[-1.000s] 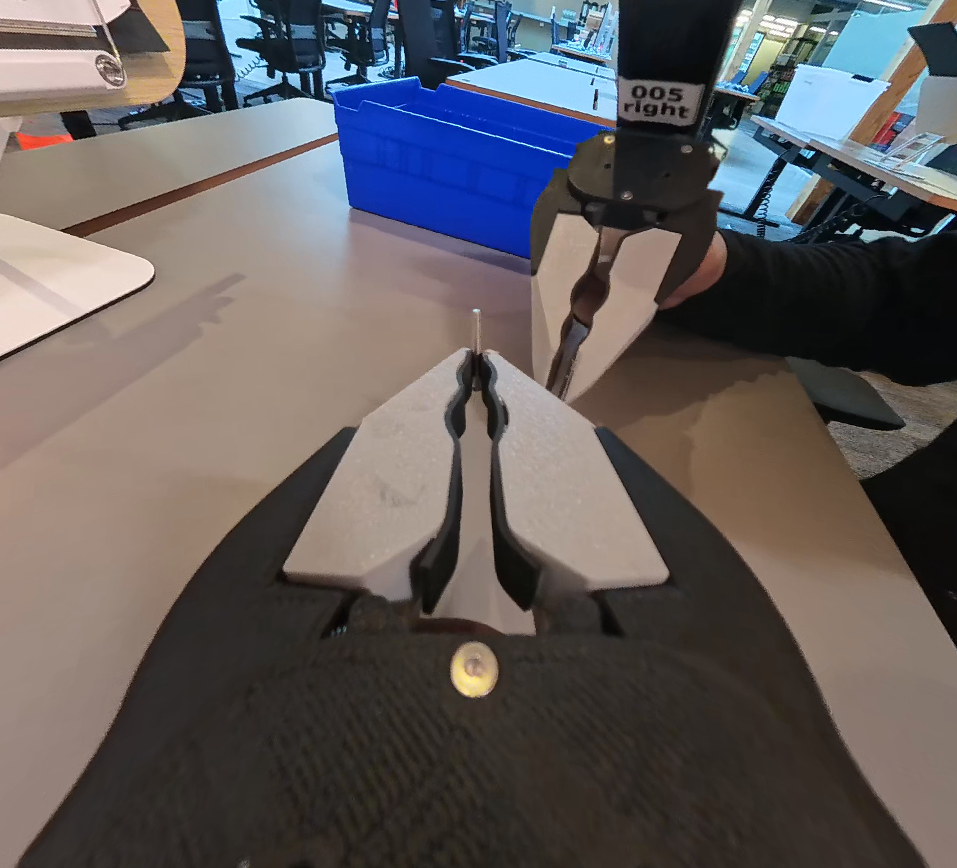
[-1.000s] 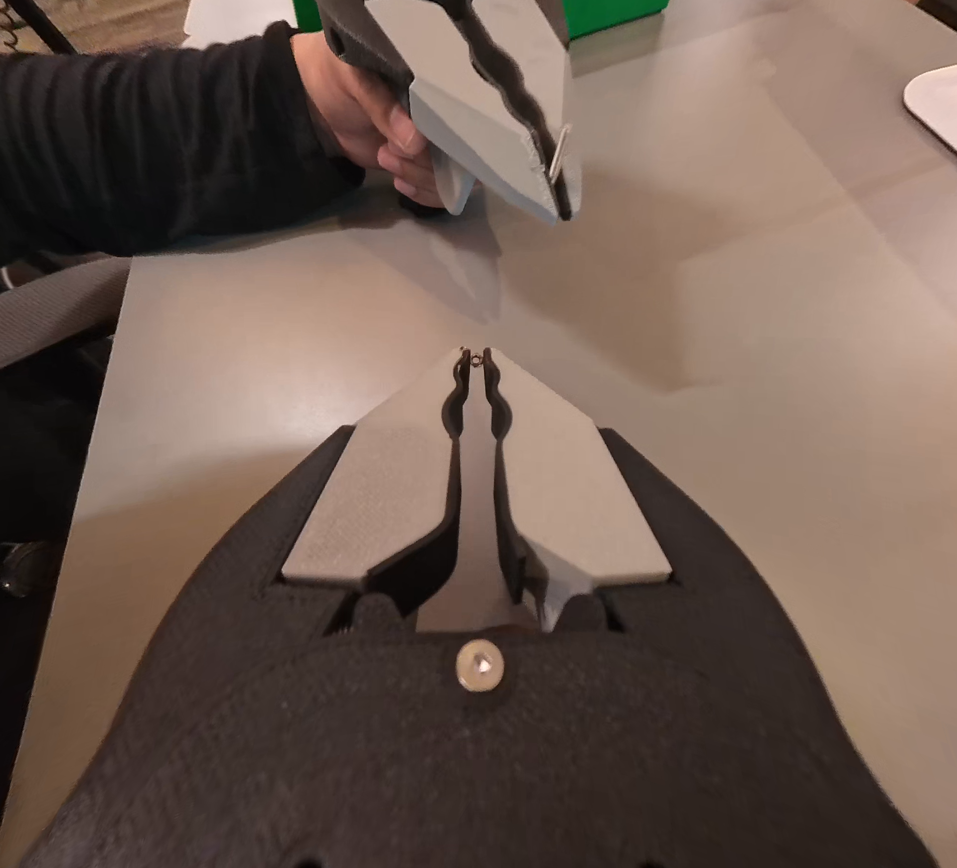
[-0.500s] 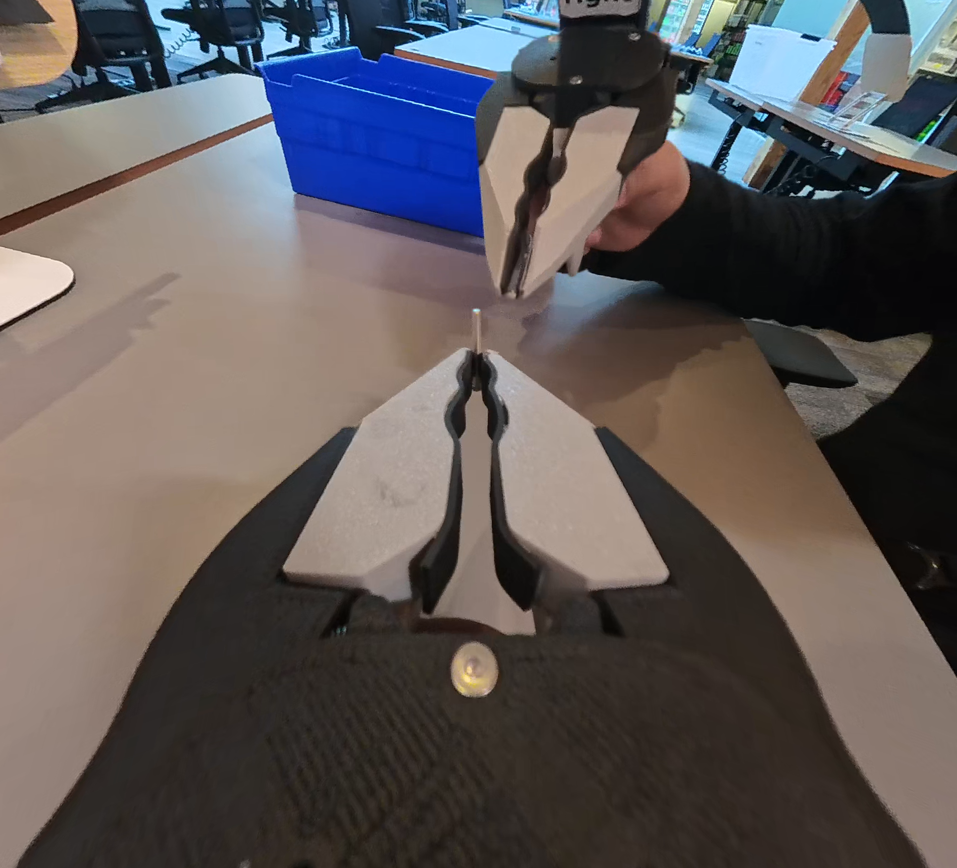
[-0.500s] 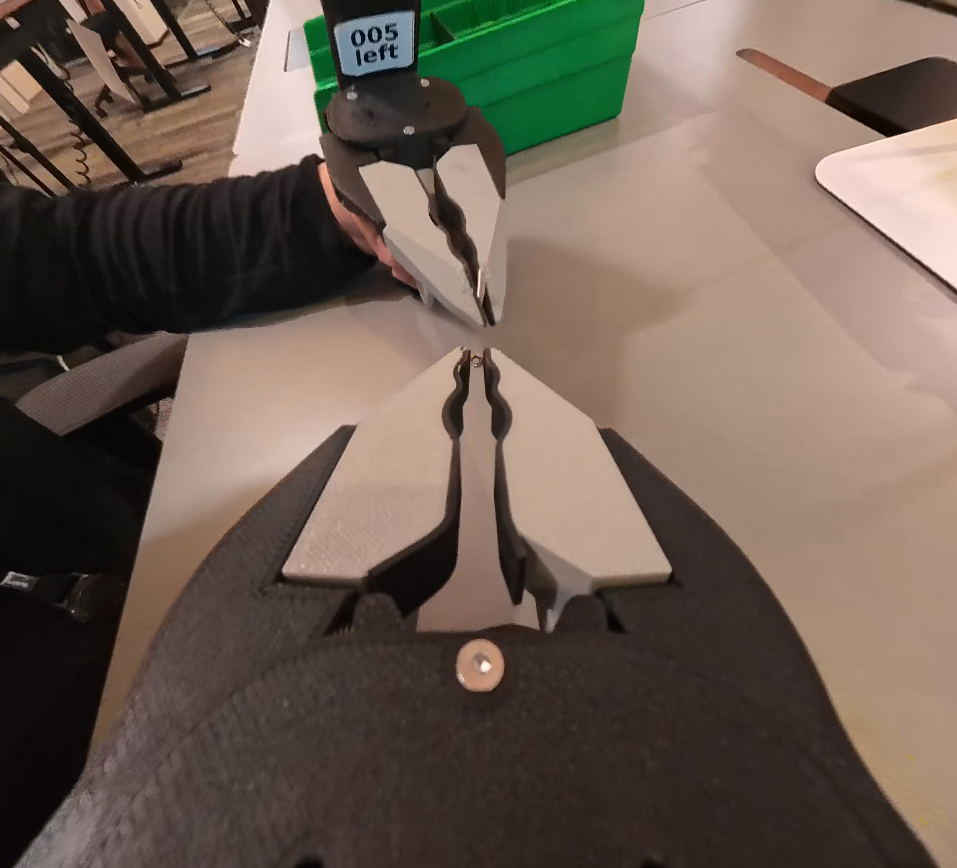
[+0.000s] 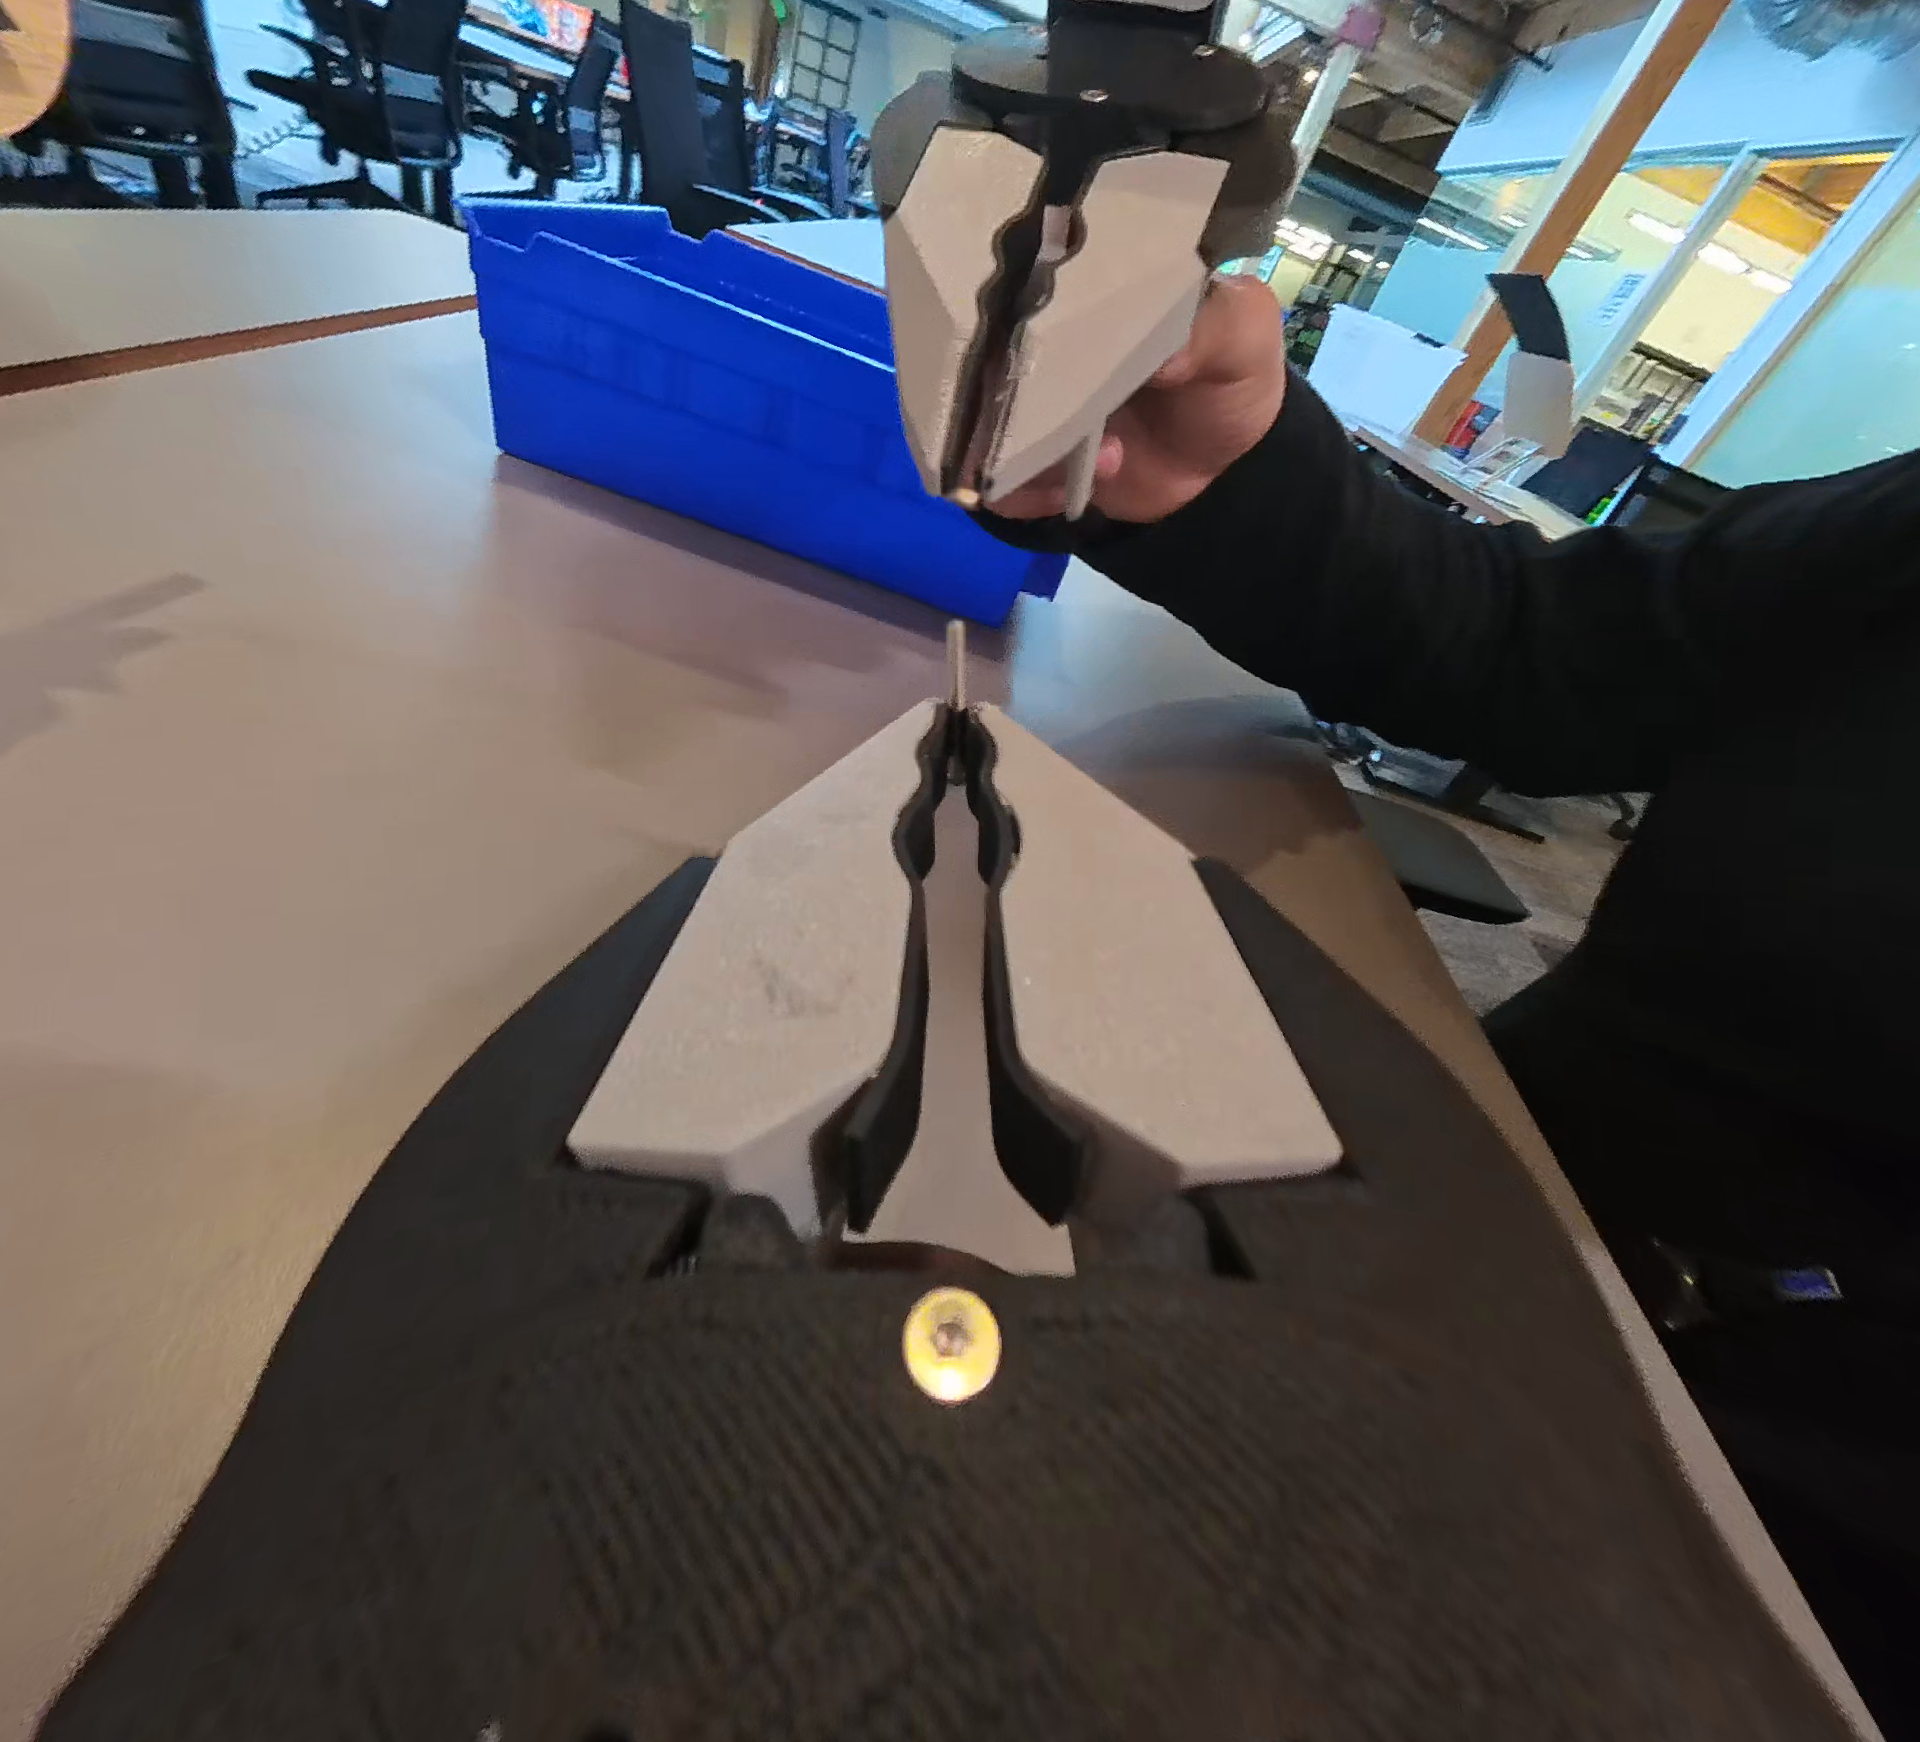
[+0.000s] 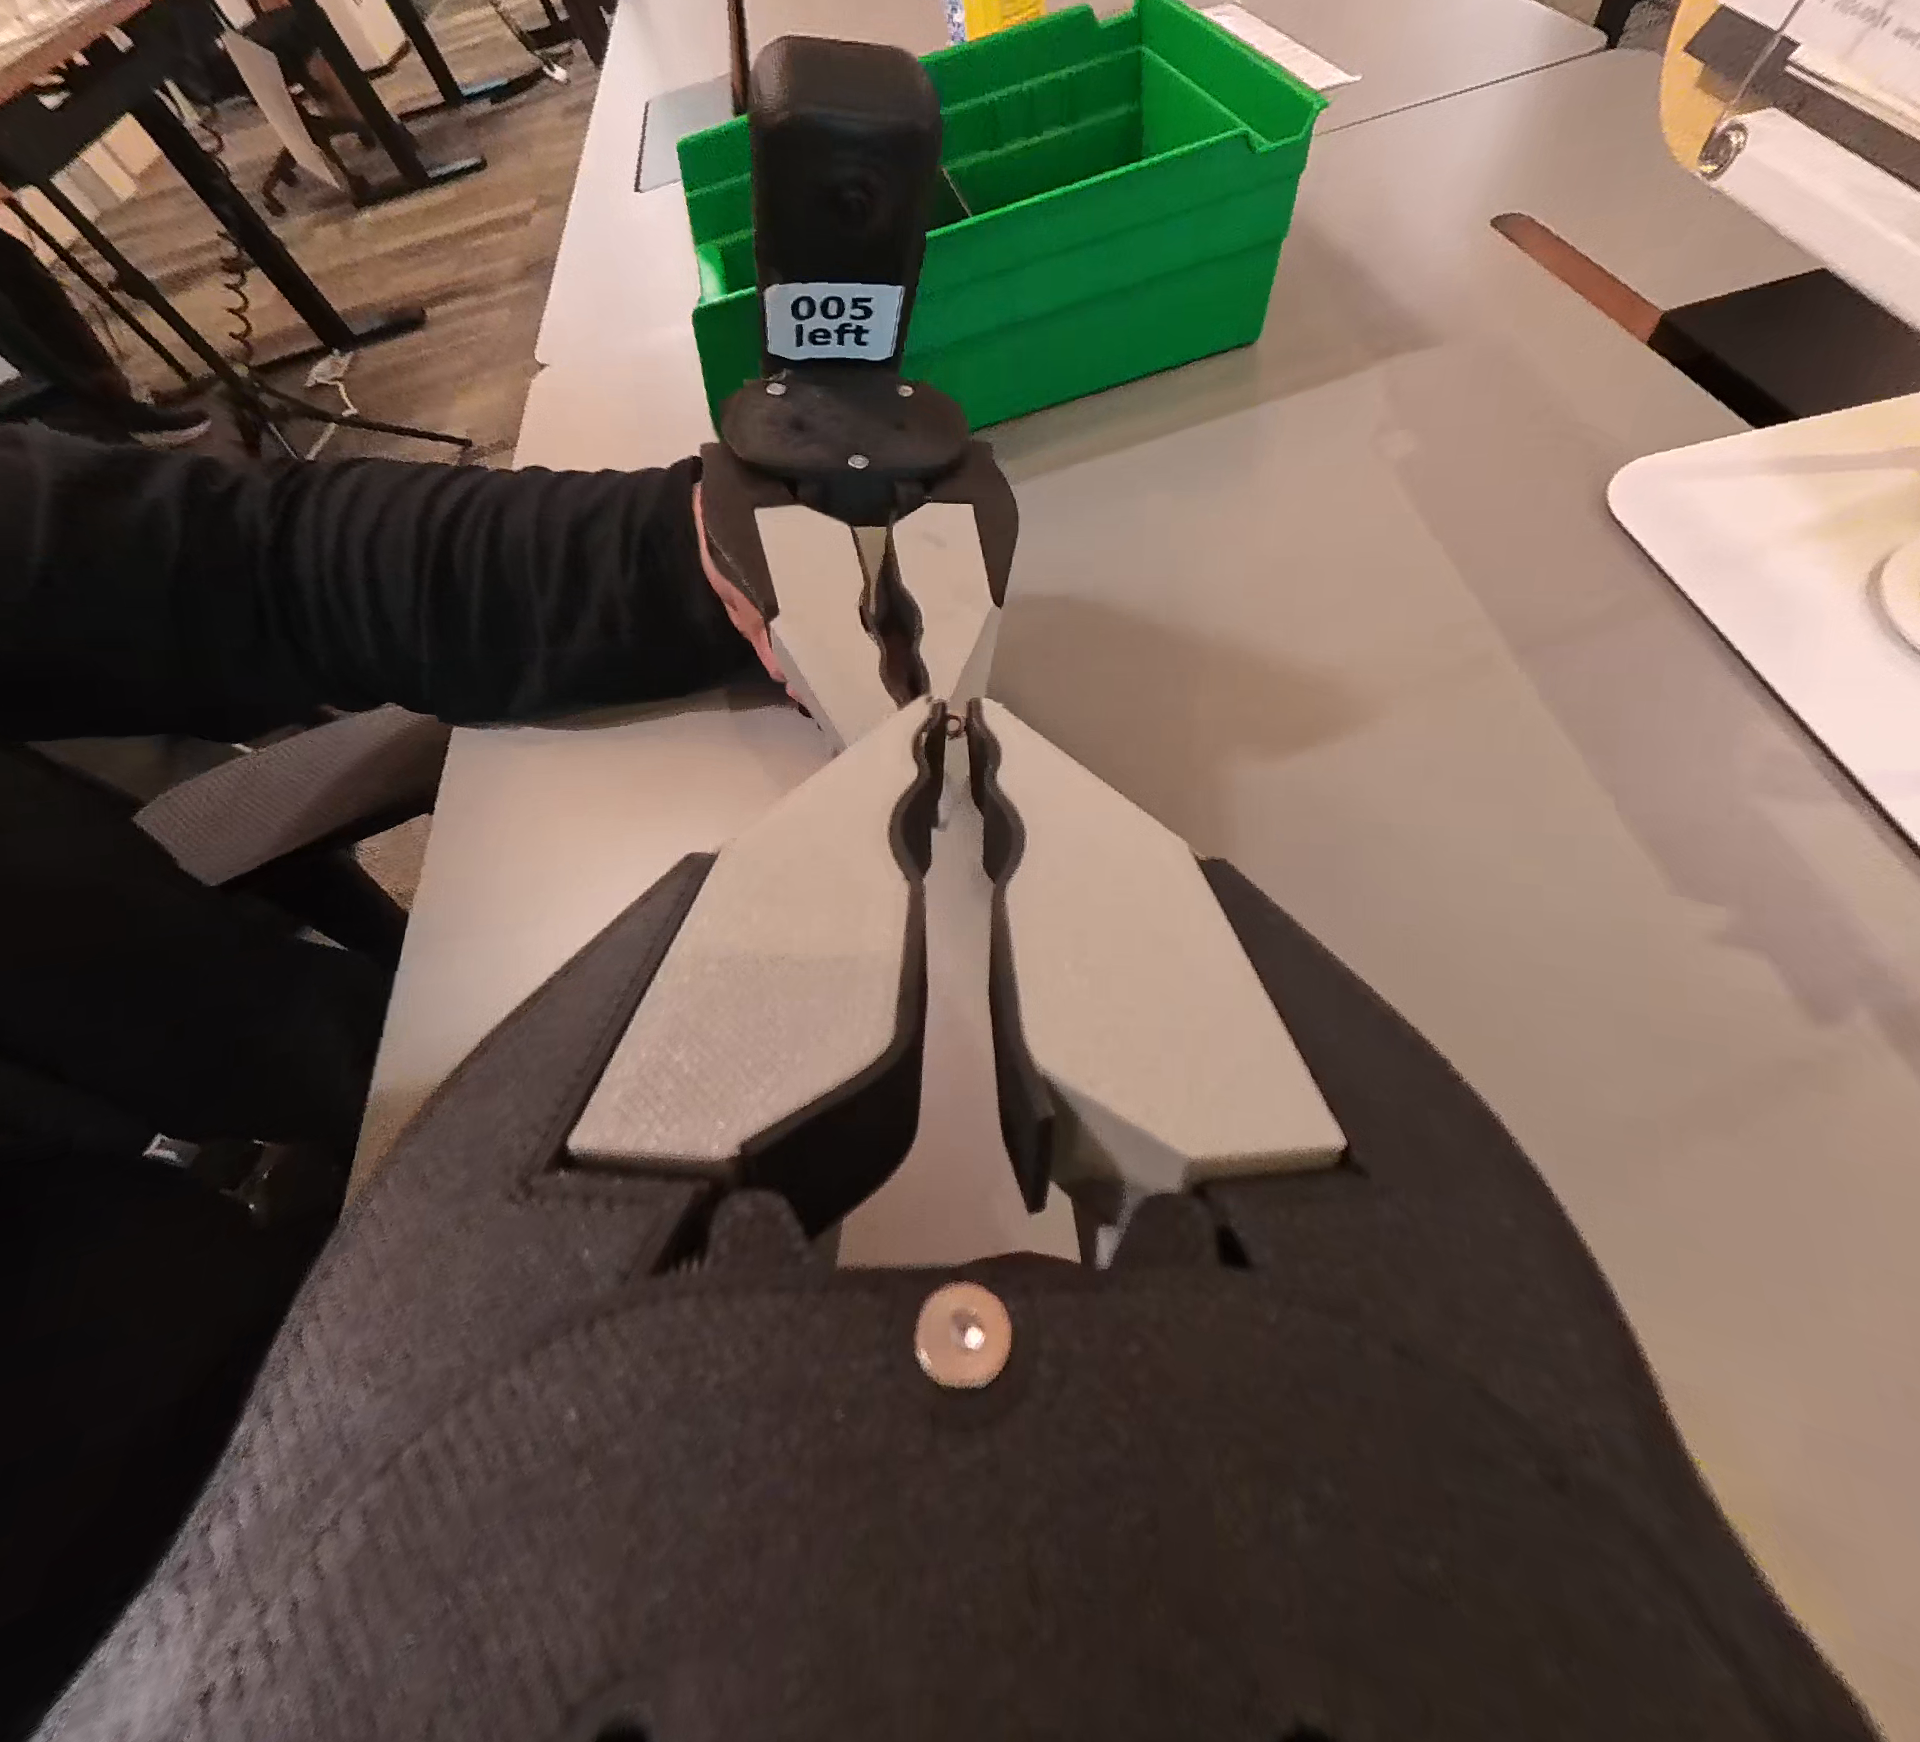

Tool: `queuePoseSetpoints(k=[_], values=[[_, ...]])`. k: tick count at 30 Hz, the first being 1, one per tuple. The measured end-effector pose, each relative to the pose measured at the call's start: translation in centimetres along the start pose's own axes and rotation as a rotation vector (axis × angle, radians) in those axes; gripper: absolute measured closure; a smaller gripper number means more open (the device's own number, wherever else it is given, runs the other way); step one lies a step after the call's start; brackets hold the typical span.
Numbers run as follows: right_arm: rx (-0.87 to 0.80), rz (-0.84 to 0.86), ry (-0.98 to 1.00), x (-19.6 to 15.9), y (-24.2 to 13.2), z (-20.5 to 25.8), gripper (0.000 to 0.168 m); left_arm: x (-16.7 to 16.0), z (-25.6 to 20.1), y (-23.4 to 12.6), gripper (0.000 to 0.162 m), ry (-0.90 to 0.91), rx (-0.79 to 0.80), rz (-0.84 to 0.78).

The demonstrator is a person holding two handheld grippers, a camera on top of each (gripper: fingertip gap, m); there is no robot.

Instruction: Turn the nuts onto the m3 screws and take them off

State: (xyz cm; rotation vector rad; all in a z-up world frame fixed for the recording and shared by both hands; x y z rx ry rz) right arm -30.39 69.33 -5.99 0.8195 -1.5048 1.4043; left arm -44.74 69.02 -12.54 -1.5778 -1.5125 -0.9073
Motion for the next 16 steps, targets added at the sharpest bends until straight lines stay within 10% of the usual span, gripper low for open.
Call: queuePoseSetpoints(k=[16], values=[[0.041, 0.052, -0.013, 0.0, 0.4, 1.0, 0.168, -0.2, -1.0, 0.7, 0.162, 0.124, 0.016, 0.006]])
Point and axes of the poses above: each gripper's, where its closed fingertips meet, y out along the fingers, x out of its top, z = x × y across the jaws, the point moved 8 cm from there along -y, back along the fingers, and after that the axes turned 9 degrees about -y, right-handed, at the moved point
